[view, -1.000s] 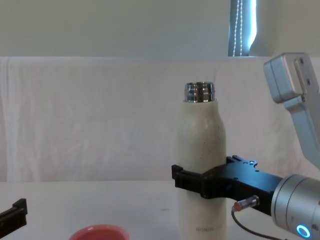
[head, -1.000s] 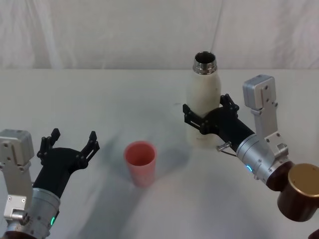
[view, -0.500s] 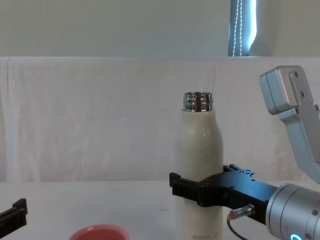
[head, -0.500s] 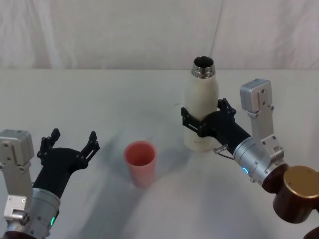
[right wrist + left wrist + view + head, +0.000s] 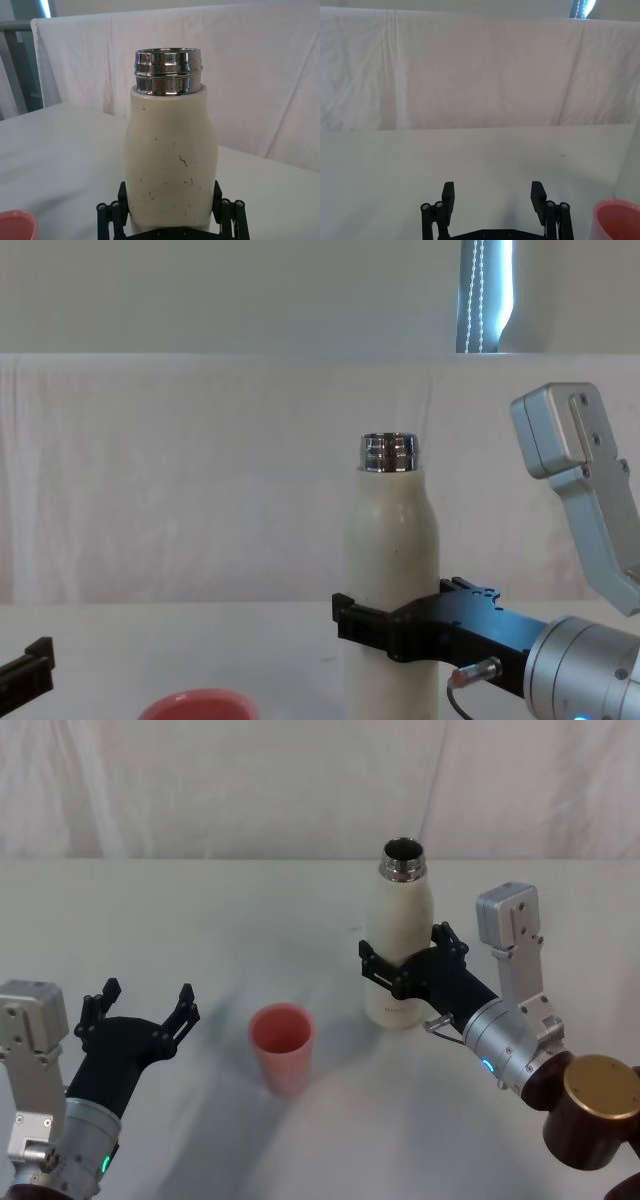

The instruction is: Grasp the thermos with one hand and pour water into the cup lid.

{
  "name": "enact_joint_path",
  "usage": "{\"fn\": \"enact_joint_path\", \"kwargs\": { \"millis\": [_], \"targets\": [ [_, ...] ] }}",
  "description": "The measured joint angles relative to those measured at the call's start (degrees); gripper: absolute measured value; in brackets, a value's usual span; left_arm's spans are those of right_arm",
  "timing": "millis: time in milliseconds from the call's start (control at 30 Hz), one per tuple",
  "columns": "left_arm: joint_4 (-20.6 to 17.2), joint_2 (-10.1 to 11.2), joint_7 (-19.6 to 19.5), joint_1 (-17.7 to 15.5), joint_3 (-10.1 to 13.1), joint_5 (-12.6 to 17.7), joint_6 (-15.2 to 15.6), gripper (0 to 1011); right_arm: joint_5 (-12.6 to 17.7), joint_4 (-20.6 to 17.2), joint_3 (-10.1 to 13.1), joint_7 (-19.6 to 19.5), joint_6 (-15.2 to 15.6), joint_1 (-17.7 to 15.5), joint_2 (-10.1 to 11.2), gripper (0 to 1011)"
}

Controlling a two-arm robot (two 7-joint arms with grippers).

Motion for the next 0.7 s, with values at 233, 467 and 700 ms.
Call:
{"fn": "enact_joint_path", "kwargs": {
  "millis": [233, 467, 700],
  "targets": [
    [0.0, 0.0, 0.0, 0.0, 0.0, 0.0, 0.0, 1001, 0.27, 0.38, -0.08, 0.17, 0.0, 0.08, 0.0, 959],
    [0.0, 0.0, 0.0, 0.0, 0.0, 0.0, 0.0, 1001, 0.68, 0.39, -0.02, 0.35, 0.0, -0.09, 0.06, 959],
    [0.0, 0.0, 0.0, 0.0, 0.0, 0.0, 0.0, 1001, 1.07, 0.6, 0.04, 0.46, -0.01, -0.16, 0.09, 959]
  ]
}}
